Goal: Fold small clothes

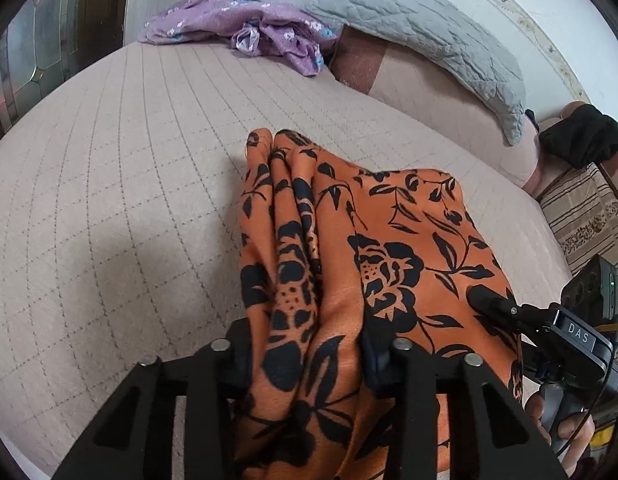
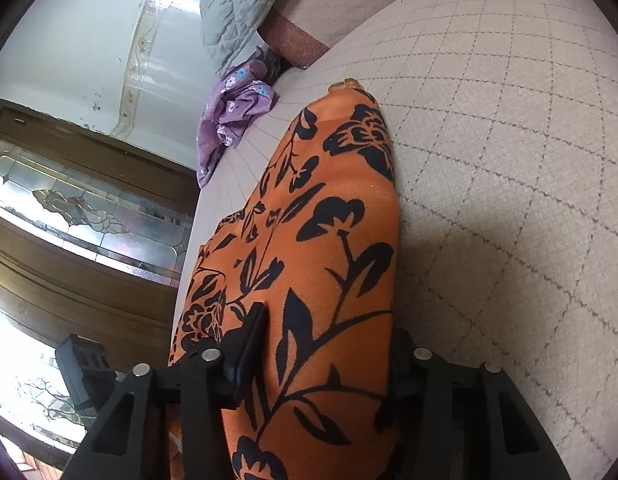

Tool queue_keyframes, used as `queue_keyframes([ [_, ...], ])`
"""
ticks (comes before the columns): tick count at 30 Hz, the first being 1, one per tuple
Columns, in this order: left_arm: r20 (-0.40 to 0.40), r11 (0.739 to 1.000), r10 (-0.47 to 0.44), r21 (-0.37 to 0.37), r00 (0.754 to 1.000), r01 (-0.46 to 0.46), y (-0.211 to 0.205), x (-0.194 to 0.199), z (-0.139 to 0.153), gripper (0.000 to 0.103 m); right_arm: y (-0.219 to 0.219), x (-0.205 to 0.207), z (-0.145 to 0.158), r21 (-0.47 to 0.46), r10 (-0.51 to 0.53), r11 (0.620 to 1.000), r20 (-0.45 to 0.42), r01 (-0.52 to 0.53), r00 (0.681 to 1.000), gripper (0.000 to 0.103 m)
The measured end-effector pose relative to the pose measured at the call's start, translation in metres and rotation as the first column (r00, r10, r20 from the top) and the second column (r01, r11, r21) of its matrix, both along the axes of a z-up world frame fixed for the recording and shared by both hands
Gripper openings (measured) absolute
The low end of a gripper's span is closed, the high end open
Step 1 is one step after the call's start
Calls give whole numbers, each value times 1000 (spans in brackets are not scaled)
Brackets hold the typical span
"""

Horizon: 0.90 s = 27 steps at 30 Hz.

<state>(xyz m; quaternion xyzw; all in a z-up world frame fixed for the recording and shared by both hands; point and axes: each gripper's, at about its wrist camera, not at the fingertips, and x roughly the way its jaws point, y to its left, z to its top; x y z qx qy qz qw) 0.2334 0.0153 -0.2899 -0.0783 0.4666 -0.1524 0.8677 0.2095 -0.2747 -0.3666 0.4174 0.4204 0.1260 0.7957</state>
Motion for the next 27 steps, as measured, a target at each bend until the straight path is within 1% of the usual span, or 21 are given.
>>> queue_keyframes([
  [4,42,999,-13,42,999,11,-5,-6,7,35,2,-5,9,-36,1,999,26,0,1000,45],
  [7,79,998,-22,60,997,18,-6,-13,16,35,3,-7,17,-55,-1,999,45,3,999,43],
  [12,123,997,-32,74,992,23,-11,-27,37,34,0,-13,31,-72,-2,997,77,8,997,42],
  [20,237,994,-57,100,970,34,-38,-51,73,34,-21,-36,69,-102,-9,994,190,28,982,42],
  [23,257,994,-62,102,964,37,-51,-59,84,34,-30,-47,80,-117,-12,992,224,39,975,42],
  [27,273,992,-75,123,959,42,-71,-68,88,34,-48,-62,90,-139,-21,989,250,58,968,42],
])
